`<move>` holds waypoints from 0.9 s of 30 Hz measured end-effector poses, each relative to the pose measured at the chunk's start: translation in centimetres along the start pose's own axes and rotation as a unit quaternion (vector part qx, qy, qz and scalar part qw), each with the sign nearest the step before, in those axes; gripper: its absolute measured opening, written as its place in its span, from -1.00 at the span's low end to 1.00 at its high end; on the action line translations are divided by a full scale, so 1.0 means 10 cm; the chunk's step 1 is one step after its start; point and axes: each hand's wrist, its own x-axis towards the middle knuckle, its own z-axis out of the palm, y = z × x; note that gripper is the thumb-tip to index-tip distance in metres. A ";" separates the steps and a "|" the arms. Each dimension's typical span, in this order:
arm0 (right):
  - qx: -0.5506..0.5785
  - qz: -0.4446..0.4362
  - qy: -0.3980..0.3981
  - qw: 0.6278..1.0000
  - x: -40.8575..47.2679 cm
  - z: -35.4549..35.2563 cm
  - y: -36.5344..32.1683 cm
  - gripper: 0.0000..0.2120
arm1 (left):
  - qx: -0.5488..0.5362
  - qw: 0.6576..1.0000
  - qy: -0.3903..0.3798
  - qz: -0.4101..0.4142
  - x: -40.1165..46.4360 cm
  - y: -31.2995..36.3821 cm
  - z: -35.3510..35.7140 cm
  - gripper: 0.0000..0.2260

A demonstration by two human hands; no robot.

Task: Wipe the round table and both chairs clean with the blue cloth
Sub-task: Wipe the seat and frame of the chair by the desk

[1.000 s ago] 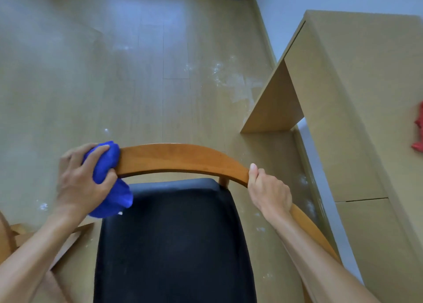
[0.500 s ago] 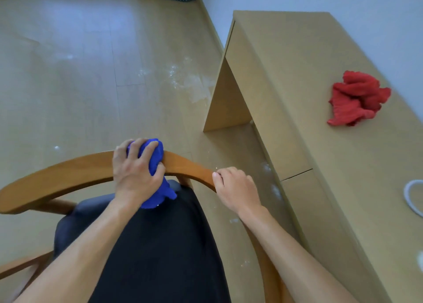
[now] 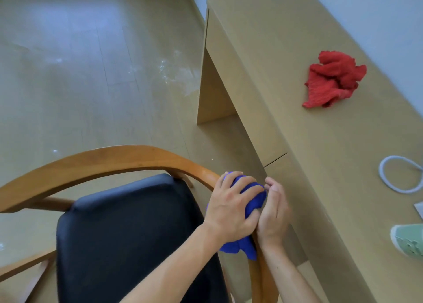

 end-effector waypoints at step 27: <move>0.094 -0.004 -0.081 0.992 0.01 -0.32 -0.03 -0.60 | 0.078 0.993 0.029 -0.087 -0.23 0.43 0.19 -0.66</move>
